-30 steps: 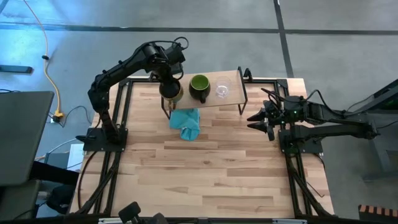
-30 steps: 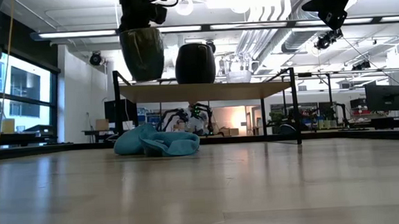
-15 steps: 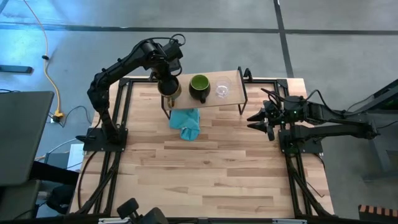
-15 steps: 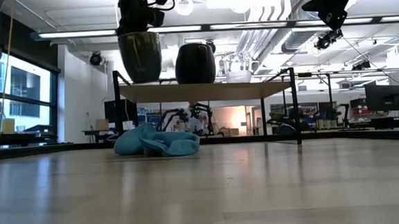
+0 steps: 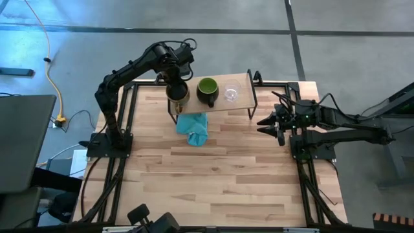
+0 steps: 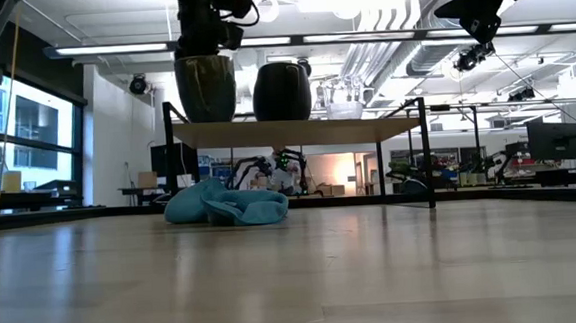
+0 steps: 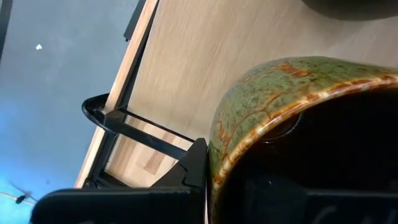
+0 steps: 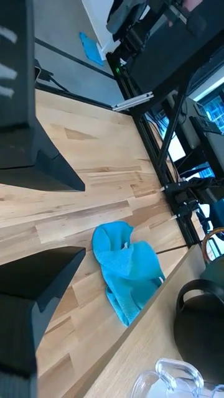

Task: Stack small to large cups/mugs on shelf
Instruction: Put the green mug on the shelf

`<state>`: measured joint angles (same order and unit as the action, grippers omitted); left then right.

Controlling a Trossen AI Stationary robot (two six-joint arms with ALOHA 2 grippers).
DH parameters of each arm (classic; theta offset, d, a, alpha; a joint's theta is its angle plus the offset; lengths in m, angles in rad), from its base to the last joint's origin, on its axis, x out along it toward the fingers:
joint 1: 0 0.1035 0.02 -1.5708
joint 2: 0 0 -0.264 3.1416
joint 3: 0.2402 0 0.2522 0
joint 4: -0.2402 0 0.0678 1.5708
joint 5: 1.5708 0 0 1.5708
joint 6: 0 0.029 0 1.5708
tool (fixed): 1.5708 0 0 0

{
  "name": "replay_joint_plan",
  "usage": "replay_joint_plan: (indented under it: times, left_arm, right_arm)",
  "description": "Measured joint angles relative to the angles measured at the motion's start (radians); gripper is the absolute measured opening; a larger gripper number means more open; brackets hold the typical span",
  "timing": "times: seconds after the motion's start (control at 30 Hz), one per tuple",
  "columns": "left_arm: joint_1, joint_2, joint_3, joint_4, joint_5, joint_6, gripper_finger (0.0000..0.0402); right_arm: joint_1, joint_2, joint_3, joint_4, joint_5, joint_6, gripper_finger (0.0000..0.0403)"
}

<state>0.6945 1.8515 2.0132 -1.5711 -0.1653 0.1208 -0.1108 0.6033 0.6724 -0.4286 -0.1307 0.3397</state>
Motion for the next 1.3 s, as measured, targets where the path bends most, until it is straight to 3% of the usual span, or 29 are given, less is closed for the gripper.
replay_joint_plan:
  times: [1.3]
  left_arm:
    - [-0.001,0.000,0.000,0.008,-0.020,0.040,0.0035]
  right_arm:
    - [0.000,0.000,0.000,-0.001,0.010,-0.026,0.0144]
